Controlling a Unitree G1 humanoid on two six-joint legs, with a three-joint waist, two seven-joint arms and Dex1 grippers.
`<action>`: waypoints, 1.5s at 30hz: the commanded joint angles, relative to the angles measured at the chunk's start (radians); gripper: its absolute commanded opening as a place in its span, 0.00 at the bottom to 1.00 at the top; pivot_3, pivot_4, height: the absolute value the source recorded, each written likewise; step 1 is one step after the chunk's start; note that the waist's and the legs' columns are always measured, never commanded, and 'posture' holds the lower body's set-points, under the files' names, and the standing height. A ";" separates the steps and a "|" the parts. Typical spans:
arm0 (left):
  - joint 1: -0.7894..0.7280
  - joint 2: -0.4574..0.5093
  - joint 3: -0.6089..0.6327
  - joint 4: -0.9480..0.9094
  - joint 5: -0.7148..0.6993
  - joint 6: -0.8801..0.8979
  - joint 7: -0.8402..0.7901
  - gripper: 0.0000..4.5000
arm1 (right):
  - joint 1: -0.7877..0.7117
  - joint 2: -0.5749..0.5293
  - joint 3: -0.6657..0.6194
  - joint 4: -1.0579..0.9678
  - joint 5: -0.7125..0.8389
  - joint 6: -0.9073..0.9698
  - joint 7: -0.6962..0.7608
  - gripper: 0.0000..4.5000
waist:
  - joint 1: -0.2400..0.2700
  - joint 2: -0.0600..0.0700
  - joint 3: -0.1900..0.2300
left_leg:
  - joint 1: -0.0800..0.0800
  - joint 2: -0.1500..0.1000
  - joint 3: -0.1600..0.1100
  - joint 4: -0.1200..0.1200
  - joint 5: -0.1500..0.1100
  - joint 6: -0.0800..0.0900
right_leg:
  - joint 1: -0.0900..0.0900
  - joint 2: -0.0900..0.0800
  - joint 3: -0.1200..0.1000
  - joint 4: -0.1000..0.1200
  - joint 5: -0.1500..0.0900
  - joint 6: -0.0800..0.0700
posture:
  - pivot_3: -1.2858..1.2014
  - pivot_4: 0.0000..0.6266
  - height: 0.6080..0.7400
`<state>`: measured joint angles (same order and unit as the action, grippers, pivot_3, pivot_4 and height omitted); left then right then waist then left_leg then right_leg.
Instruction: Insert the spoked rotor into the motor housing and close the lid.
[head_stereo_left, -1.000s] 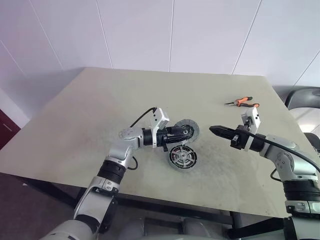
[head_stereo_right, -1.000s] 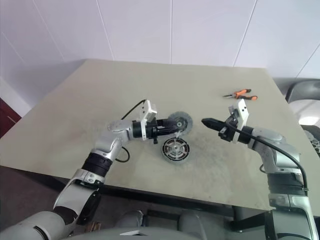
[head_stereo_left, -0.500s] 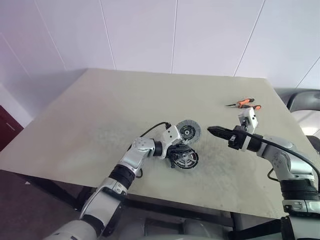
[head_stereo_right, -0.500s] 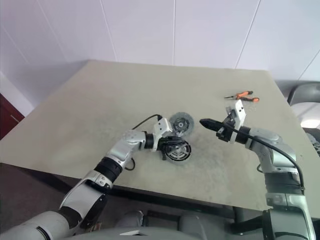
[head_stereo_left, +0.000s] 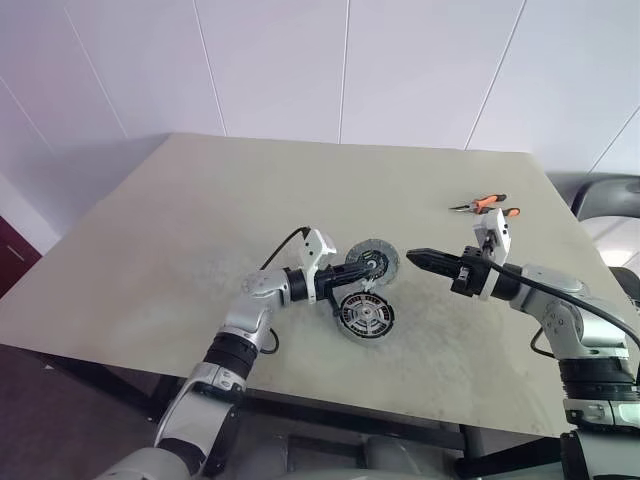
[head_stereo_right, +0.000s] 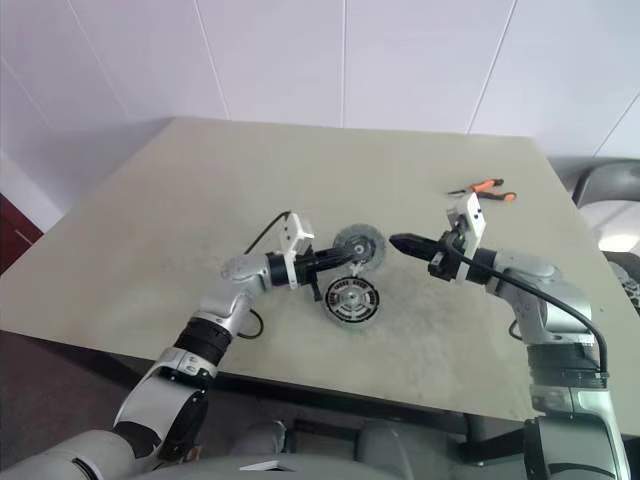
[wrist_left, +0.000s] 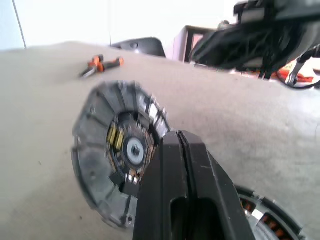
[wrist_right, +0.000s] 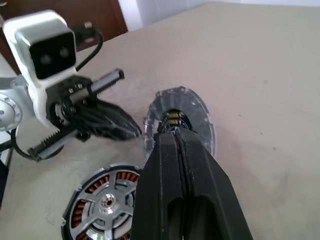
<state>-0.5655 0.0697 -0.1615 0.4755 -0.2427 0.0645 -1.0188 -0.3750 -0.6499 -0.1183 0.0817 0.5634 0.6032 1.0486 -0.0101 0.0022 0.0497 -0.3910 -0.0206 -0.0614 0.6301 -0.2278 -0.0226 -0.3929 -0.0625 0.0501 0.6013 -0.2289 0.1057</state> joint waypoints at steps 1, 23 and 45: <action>0.014 0.012 0.005 -0.086 -0.042 0.042 -0.026 0.01 | -0.012 -0.005 0.053 -0.076 0.002 0.016 0.031 0.00 | 0.000 0.000 0.000 | 0.000 0.000 0.000 0.000 0.000 0.000 | 0.000 0.000 0.000 0.000 -0.001 -0.002 | 0.52 0.00 1.00; 0.094 0.127 0.110 -0.221 -0.147 0.152 0.038 0.01 | -0.045 -0.033 0.252 -0.135 -0.110 -0.007 0.135 0.00 | -0.003 -0.004 -0.001 | 0.002 0.000 0.001 0.003 0.000 0.000 | 0.004 0.000 0.001 -0.001 -0.004 0.001 | 0.52 0.00 1.00; 0.108 0.193 0.168 -0.151 -0.103 0.084 0.118 0.00 | -0.161 -0.183 0.517 -0.121 -0.466 -0.270 0.337 0.99 | -0.003 -0.004 -0.001 | 0.001 0.000 0.001 0.002 0.000 0.000 | 0.002 0.000 0.001 -0.001 -0.002 -0.003 | 0.52 0.00 1.00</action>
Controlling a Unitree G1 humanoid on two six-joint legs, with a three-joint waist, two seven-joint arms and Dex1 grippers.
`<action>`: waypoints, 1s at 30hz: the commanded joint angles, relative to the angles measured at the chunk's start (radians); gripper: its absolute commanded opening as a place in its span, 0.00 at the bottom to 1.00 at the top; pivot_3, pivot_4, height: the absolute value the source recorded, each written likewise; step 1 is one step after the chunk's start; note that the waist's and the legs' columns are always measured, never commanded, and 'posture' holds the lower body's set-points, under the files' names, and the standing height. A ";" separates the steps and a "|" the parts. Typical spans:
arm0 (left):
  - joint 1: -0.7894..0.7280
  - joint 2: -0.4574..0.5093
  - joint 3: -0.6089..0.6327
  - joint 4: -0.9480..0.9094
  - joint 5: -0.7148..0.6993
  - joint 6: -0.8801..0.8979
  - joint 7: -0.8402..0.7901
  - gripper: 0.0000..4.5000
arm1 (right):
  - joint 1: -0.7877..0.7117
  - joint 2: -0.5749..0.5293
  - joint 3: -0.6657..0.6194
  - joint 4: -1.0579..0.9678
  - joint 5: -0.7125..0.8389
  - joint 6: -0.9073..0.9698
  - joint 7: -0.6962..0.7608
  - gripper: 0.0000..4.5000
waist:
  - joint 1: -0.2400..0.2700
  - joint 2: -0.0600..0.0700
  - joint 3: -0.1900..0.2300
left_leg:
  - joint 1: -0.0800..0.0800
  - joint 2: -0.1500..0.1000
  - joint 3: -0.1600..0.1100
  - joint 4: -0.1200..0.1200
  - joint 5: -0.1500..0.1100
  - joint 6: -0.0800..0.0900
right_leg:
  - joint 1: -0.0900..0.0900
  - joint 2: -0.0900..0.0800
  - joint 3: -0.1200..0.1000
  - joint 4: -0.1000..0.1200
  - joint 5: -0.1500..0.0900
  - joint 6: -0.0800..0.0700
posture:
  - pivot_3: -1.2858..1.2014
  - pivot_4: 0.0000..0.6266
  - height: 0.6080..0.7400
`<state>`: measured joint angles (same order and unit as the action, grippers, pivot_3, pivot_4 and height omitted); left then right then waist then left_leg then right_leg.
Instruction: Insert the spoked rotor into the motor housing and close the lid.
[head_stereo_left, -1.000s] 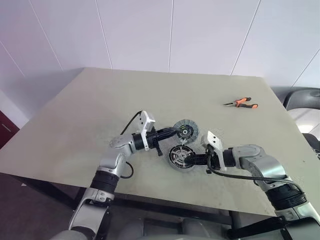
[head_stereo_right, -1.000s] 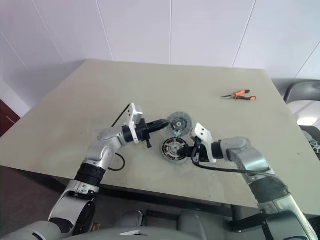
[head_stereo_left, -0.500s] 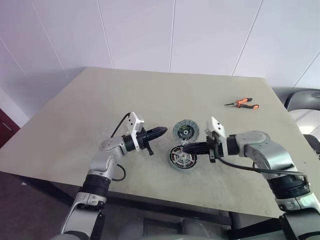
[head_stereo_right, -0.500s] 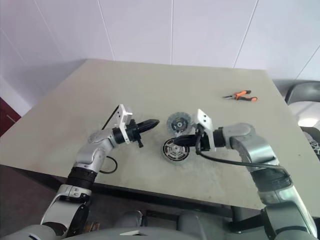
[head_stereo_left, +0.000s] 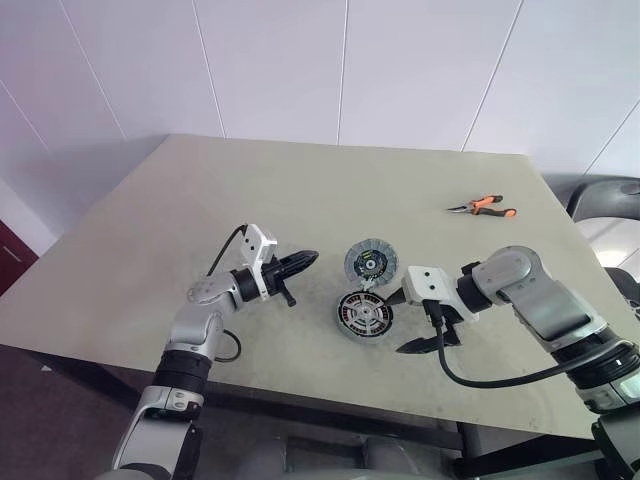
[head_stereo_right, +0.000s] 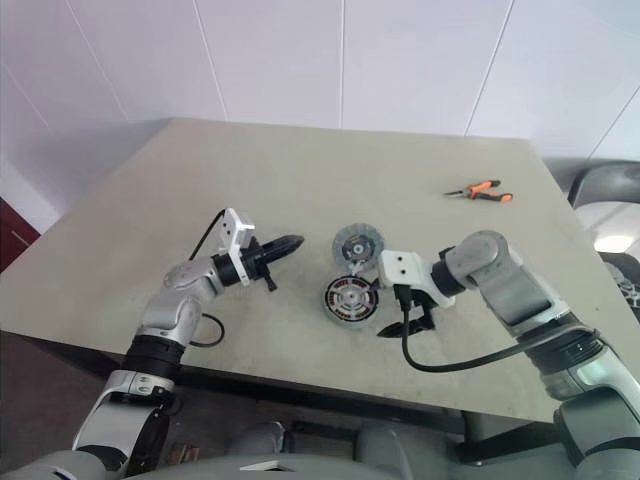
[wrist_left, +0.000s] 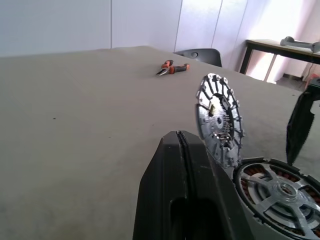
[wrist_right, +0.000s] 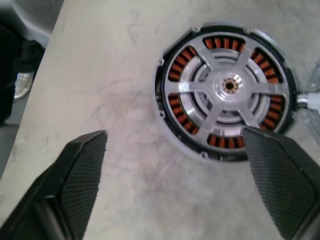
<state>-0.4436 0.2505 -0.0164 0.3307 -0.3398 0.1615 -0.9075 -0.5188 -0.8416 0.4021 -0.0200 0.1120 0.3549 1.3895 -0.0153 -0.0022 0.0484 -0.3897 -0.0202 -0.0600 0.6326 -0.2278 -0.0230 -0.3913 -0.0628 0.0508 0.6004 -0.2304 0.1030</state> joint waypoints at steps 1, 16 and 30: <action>-0.014 0.015 0.024 -0.006 -0.006 -0.013 0.007 0.00 | -0.014 0.009 0.000 -0.018 -0.025 -0.028 -0.006 0.99 | 0.002 0.000 0.000 | 0.000 0.000 0.000 0.000 0.000 0.000 | 0.000 0.000 0.000 0.000 0.000 0.000 | 0.52 0.00 1.00; -0.018 0.013 0.022 -0.036 -0.020 0.015 0.019 0.00 | -0.152 0.069 0.030 0.602 -0.212 -0.497 -0.068 0.44 | -0.006 -0.002 0.000 | 0.005 0.000 0.001 0.001 0.000 0.000 | 0.006 0.000 0.000 -0.001 0.000 0.000 | 0.52 0.00 1.00; -0.018 0.022 0.026 -0.026 -0.017 0.008 0.018 0.00 | -0.312 0.167 -0.008 0.972 -0.233 -0.770 -0.006 0.02 | -0.029 -0.002 0.001 | 0.017 0.000 -0.001 -0.001 0.000 -0.001 | 0.018 -0.001 0.000 -0.002 0.001 -0.002 | 0.52 0.00 1.00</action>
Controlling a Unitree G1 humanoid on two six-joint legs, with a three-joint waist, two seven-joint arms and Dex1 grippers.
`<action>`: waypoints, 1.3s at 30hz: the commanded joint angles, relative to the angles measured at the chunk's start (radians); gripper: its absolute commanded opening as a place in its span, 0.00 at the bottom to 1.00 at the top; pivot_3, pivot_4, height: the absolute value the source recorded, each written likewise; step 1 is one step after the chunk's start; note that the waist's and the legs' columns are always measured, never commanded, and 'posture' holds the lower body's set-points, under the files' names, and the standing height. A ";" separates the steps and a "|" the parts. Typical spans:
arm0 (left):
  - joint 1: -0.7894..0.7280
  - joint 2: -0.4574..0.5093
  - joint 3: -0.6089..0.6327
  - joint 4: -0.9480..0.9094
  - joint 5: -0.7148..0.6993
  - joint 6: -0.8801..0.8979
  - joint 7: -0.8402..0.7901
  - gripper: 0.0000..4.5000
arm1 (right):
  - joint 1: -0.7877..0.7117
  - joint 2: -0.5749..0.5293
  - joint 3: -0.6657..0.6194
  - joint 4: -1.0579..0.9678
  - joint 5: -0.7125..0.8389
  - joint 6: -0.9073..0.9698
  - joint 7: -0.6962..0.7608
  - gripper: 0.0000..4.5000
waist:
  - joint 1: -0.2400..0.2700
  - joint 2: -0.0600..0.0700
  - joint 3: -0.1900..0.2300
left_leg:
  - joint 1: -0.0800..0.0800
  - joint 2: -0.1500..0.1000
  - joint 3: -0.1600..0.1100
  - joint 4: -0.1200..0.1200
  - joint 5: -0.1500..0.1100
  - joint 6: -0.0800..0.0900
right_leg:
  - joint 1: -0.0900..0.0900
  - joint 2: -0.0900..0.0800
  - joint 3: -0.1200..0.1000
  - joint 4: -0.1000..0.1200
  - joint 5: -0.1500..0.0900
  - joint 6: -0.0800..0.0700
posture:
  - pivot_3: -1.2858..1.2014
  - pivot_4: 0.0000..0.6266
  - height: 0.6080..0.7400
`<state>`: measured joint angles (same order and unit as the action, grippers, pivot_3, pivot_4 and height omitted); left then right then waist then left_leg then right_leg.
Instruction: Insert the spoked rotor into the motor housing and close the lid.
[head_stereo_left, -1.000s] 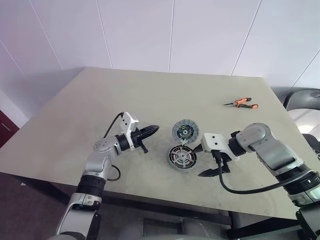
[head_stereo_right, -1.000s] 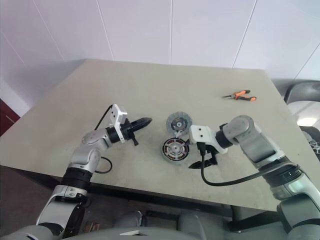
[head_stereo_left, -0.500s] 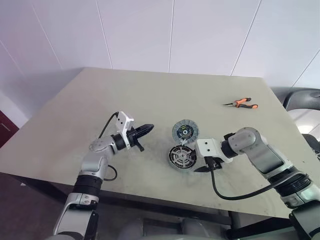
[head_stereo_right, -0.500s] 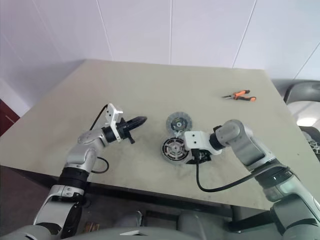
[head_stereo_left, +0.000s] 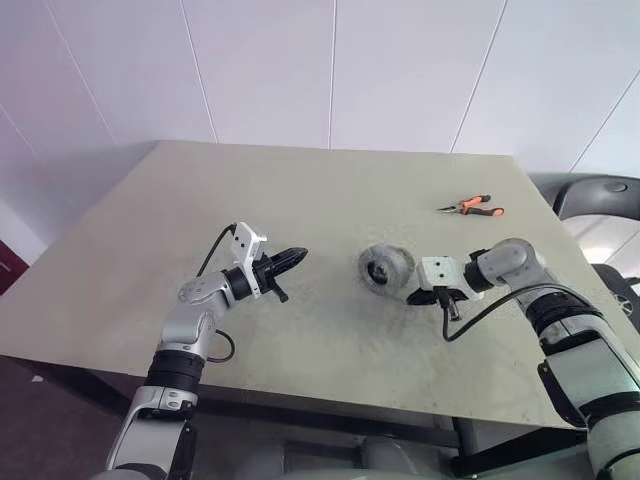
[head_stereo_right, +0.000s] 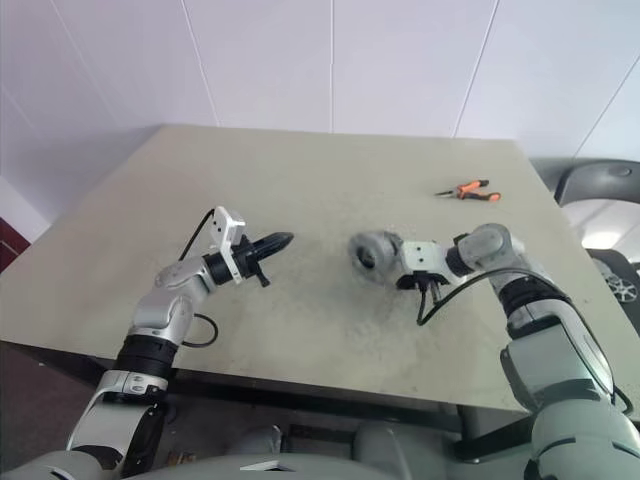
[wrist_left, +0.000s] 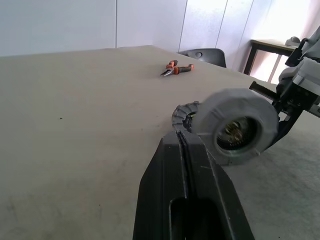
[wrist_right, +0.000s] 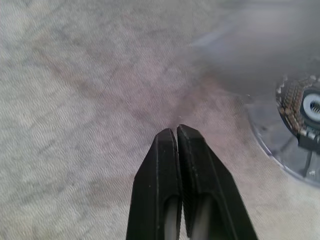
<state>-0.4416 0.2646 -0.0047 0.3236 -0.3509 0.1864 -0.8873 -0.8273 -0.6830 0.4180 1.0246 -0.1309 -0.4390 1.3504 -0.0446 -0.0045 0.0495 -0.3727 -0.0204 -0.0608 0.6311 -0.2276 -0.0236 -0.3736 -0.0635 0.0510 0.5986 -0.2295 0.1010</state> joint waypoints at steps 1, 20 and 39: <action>-0.020 0.008 0.014 -0.016 -0.005 -0.018 -0.002 0.00 | 0.001 0.011 -0.032 -0.092 0.019 0.036 0.043 0.02 | 0.000 0.000 0.000 | 0.000 0.000 0.000 0.000 0.000 0.000 | 0.000 0.000 0.000 0.000 0.000 0.000 | 0.52 0.00 1.00; -0.020 0.007 0.003 0.000 0.009 -0.033 -0.007 0.00 | -0.023 -0.042 -0.139 -0.167 0.195 0.230 0.264 0.37 | 0.001 0.001 0.001 | -0.001 0.000 0.000 -0.001 0.000 0.000 | -0.002 0.000 0.000 0.000 0.000 0.000 | 0.52 0.00 1.00; -0.024 0.012 -0.006 0.025 0.025 -0.038 -0.012 0.00 | 0.011 0.021 -0.121 -0.186 0.198 0.245 0.264 1.00 | 0.000 0.002 0.001 | -0.001 0.000 0.000 -0.001 0.000 0.000 | -0.003 0.000 0.000 0.001 0.000 0.000 | 0.52 0.00 1.00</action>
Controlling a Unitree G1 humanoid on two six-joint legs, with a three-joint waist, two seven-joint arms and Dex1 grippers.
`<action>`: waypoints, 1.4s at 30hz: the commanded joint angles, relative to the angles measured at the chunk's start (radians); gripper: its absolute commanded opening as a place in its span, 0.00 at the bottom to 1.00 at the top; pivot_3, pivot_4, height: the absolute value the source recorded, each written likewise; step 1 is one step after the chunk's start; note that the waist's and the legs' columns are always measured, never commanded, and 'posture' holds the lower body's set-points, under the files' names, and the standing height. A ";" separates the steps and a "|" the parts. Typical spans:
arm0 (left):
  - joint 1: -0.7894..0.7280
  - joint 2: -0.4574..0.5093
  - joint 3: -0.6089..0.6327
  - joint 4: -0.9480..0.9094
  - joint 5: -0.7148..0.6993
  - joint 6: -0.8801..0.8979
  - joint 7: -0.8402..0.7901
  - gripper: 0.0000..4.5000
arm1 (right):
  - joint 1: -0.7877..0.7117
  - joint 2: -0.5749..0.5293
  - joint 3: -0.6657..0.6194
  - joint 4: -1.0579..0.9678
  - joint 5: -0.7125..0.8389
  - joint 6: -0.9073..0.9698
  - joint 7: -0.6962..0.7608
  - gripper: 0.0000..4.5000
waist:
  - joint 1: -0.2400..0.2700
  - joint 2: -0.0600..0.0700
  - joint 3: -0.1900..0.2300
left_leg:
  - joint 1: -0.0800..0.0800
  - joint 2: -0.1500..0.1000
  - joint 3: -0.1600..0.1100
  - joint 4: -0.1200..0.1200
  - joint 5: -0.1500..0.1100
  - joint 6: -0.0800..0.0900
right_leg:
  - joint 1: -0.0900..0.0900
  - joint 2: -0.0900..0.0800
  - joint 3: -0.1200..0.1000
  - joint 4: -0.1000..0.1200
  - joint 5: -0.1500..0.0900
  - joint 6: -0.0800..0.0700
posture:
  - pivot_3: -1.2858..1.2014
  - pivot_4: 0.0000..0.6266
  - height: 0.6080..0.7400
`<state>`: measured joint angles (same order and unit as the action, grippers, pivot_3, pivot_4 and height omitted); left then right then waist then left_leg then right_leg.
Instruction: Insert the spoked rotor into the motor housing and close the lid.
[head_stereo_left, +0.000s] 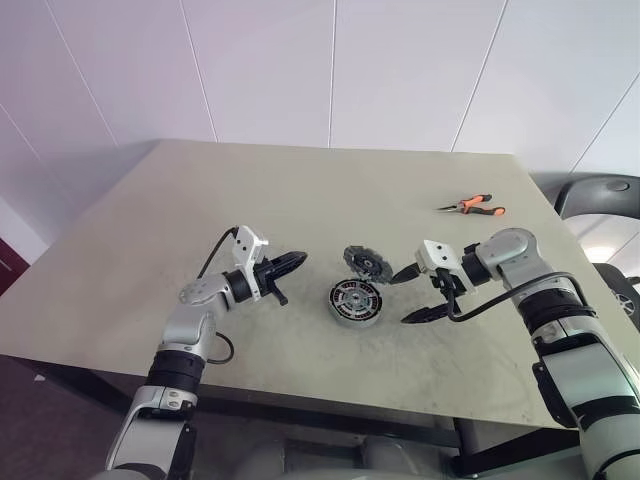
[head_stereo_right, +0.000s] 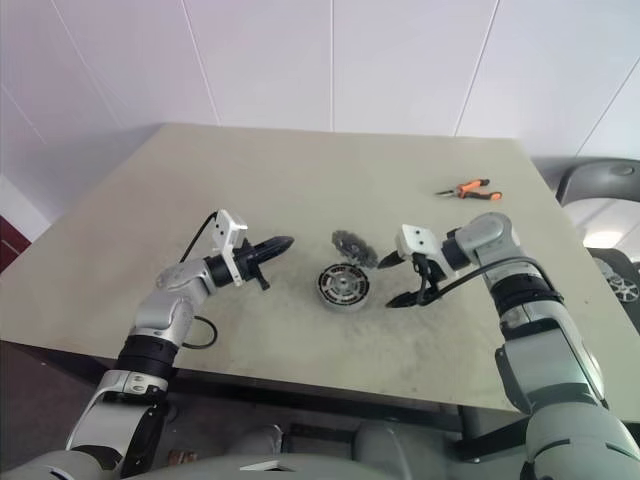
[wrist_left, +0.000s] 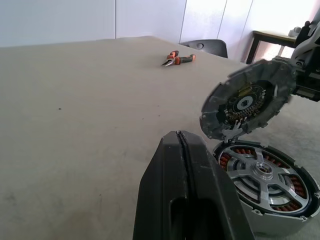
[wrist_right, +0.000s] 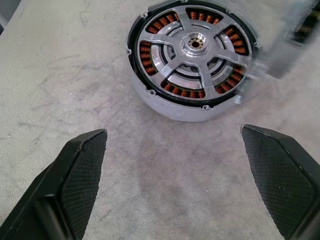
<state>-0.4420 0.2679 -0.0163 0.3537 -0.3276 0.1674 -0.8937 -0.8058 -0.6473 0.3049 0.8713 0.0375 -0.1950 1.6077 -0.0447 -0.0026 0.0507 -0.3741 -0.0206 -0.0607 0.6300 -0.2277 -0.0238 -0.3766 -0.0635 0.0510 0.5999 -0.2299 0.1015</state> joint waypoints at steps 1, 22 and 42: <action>-0.024 0.009 0.006 -0.003 0.003 -0.019 -0.007 0.00 | -0.003 -0.019 0.000 -0.045 0.049 0.009 0.007 1.00 | 0.000 0.000 0.000 | 0.000 0.000 0.000 0.000 0.000 0.000 | 0.000 0.000 0.000 0.000 0.000 0.000 | 0.52 0.00 1.00; -0.039 0.001 -0.004 0.034 0.028 -0.025 -0.017 0.00 | 0.045 -0.123 0.160 -0.228 0.220 0.053 0.007 1.00 | 0.002 0.000 0.000 | -0.001 0.000 0.000 -0.001 0.000 0.000 | -0.002 0.000 0.000 -0.001 -0.001 0.002 | 0.52 0.00 1.00; -0.032 0.000 -0.002 0.037 0.037 -0.025 -0.012 0.00 | 0.025 -0.099 0.108 -0.165 0.138 -0.162 0.007 1.00 | 0.001 0.000 0.000 | -0.001 0.000 0.001 -0.001 0.000 0.000 | -0.001 0.000 0.000 -0.001 -0.001 0.002 | 0.52 0.00 1.00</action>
<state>-0.4559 0.2635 -0.0244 0.3996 -0.2919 0.1623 -0.9083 -0.7476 -0.7515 0.4478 0.7053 0.1786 -0.3209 1.6101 -0.0440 -0.0025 0.0510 -0.3753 -0.0204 -0.0602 0.6293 -0.2278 -0.0237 -0.3781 -0.0636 0.0514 0.5992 -0.2310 0.1032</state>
